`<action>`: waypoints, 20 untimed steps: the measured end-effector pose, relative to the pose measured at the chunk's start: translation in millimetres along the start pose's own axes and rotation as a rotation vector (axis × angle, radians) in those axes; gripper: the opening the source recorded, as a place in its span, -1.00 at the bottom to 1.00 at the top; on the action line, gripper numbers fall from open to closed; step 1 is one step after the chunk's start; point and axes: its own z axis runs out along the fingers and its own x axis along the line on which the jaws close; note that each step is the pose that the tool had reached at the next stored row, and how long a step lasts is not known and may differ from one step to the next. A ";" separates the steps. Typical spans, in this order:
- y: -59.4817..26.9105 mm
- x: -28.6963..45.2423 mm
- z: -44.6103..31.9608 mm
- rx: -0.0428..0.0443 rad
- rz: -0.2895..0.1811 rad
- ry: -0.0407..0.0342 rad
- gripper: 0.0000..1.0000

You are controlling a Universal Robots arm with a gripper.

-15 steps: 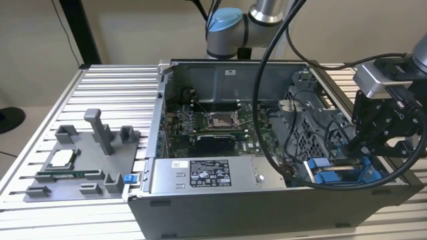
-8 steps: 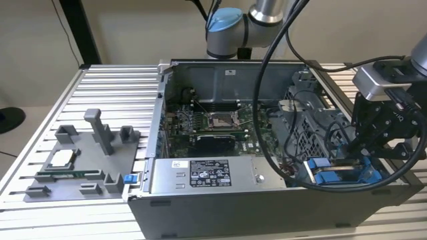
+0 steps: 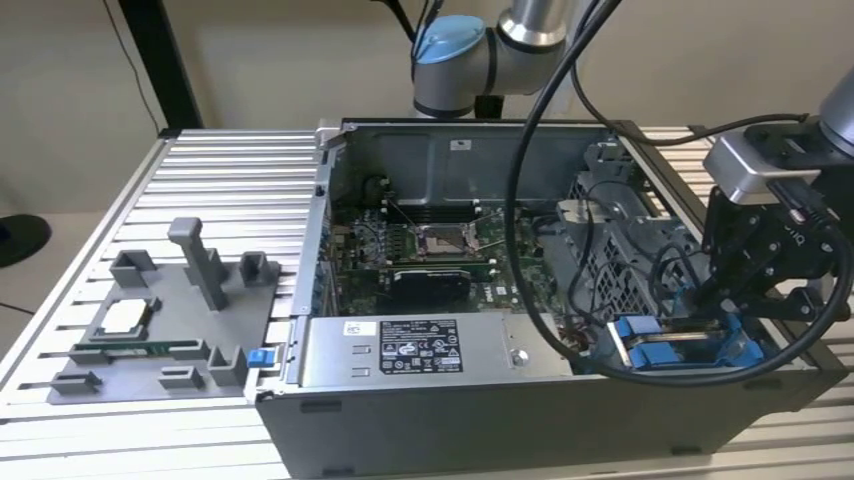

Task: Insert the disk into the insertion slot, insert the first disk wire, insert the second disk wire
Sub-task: 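Insert the first disk wire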

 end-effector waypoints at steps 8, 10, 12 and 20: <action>-1.0 0.2 2.0 -0.0002 -0.002 0.0000 -1.00; -1.3 0.2 2.4 -0.0003 -0.003 0.0002 -1.00; -1.3 0.2 2.8 -0.0004 -0.004 0.0002 -1.00; -1.4 0.4 5.0 -0.0005 -0.005 0.0005 -1.00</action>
